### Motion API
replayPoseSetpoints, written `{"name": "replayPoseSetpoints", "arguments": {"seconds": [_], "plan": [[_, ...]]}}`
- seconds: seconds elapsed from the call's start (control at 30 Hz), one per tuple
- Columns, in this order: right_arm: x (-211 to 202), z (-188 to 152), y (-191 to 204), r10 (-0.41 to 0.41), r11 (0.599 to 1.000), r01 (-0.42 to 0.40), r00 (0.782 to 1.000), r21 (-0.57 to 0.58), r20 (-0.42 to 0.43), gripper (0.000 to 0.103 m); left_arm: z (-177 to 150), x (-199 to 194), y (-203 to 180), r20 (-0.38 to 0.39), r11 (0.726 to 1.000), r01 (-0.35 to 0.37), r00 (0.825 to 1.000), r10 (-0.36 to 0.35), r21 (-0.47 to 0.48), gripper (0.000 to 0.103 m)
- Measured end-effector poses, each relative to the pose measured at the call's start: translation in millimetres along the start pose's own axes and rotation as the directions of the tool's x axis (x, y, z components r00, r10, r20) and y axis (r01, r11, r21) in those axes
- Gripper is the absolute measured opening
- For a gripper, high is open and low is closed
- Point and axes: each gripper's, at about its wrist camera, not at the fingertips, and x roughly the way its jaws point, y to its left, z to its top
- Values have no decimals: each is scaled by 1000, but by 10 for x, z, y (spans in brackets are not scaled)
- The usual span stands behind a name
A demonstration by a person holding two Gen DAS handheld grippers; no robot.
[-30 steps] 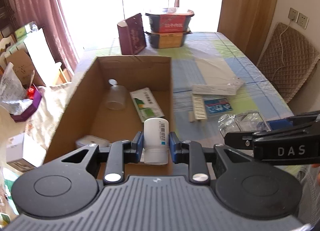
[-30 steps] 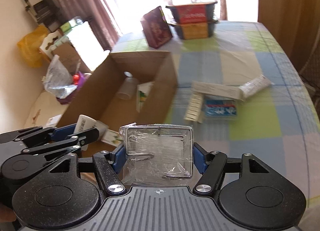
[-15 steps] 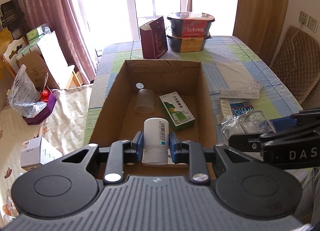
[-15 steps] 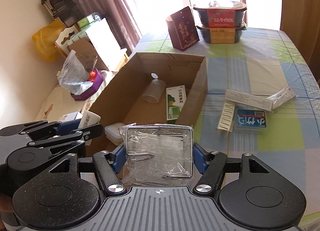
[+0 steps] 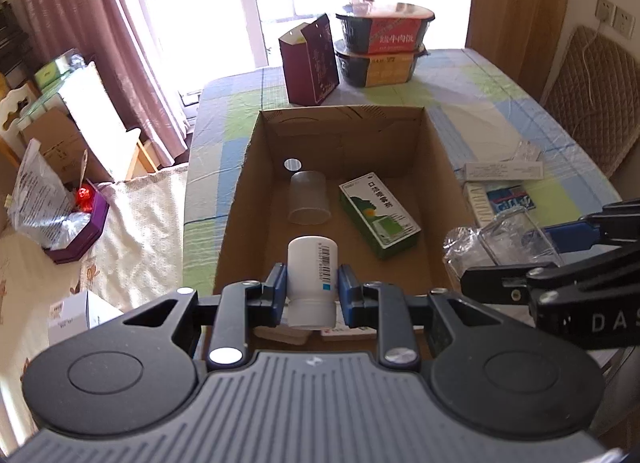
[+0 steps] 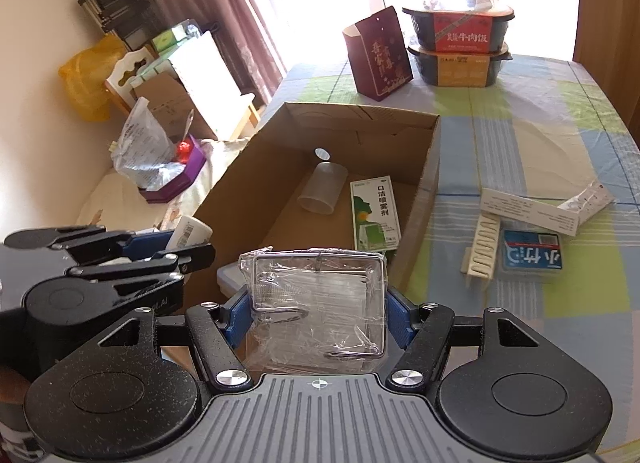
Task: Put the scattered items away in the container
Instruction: 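Carry the pill bottle and the clear plastic box over the cardboard box, then lower both items into the box and open both grippers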
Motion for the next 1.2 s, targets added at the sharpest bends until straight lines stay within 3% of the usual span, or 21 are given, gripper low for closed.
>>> {"name": "replayPoseSetpoints", "arguments": {"seconds": [0.2, 0.4, 0.67, 0.97, 1.2], "plan": [[304, 49, 109, -34, 999, 34, 999, 6, -22, 69, 176, 293, 169, -41, 997, 31, 999, -28, 74, 22], [622, 51, 178, -101, 993, 99, 994, -65, -32, 69, 321, 681, 245, -110, 984, 88, 991, -71, 155, 23], [942, 82, 180, -174, 978, 169, 984, -122, -32, 69, 328, 1109, 239, -180, 962, 106, 982, -62, 250, 23], [1241, 149, 178, -245, 956, 236, 969, -177, -29, 69, 363, 1320, 240, -195, 955, 98, 980, -43, 281, 23], [1339, 205, 183, -255, 946, 242, 966, -217, -37, 69, 428, 1458, 193, -194, 947, 91, 980, -31, 309, 23]]}}
